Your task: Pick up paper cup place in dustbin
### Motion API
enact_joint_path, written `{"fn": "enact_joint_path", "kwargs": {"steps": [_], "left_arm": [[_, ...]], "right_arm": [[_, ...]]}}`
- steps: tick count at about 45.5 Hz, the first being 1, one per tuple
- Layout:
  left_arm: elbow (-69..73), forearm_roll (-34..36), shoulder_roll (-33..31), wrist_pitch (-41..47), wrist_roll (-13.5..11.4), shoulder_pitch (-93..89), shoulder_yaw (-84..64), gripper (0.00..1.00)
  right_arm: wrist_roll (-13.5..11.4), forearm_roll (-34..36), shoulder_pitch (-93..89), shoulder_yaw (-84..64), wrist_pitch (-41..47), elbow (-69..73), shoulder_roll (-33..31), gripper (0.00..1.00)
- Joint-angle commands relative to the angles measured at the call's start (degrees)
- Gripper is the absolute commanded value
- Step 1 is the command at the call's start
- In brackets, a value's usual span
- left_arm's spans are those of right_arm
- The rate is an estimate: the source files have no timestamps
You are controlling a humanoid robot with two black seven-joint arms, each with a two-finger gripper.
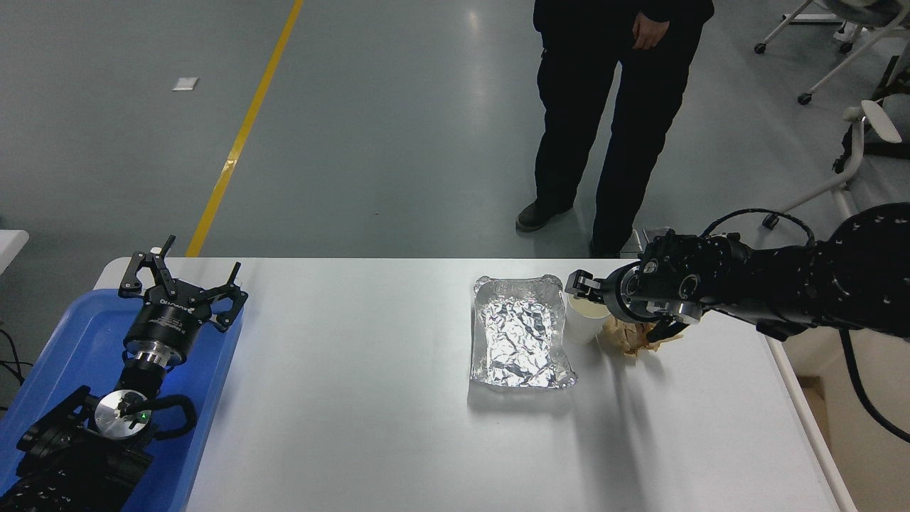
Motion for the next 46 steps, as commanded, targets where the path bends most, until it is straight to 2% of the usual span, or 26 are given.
{"fn": "enact_joint_path", "kwargs": {"steps": [1, 7, 14, 20, 24, 32, 38, 46], "left_arm": [[0.03, 0.0, -0.02, 0.0, 0.0, 0.0, -0.02, 0.99], [-0.06, 0.0, -0.02, 0.0, 0.0, 0.0, -0.02, 0.99], [0.03, 0.0, 0.07, 0.0, 0.0, 0.0, -0.02, 0.99], [0.03, 0.0, -0.02, 0.0, 0.0, 0.0, -0.02, 0.99], [0.03, 0.0, -0.02, 0.0, 0.0, 0.08, -0.02, 0.99], [-0.06, 0.0, -0.02, 0.0, 0.0, 0.0, -0.02, 0.99], [-0.06, 0.0, -0.02, 0.0, 0.0, 0.0, -0.02, 0.99], [0.03, 0.0, -0.02, 0.0, 0.0, 0.0, -0.02, 0.99]], "right_arm": [[-0.24, -0.07, -1.57, 1.05, -0.09, -1.75, 1.13, 0.43], [-0.41, -0.16, -1.48, 0.79, -0.09, -1.75, 1.13, 0.41], [-0.94, -0.25, -1.48, 0.53, 0.08, -1.75, 1.13, 0.31], [-2.52, -0.25, -1.48, 0.53, 0.61, -1.58, 1.13, 0.09], [-2.87, -0.25, -1.48, 0.53, 0.7, -1.49, 1.04, 0.0], [-4.89, 1.94, -1.3, 0.61, 0.96, -0.79, 0.87, 0.0], [-4.98, 6.78, -0.86, 0.61, 0.87, -0.79, 0.69, 0.0], [-4.98, 7.31, -0.51, 0.97, 0.7, -0.79, 0.6, 0.0]]}}
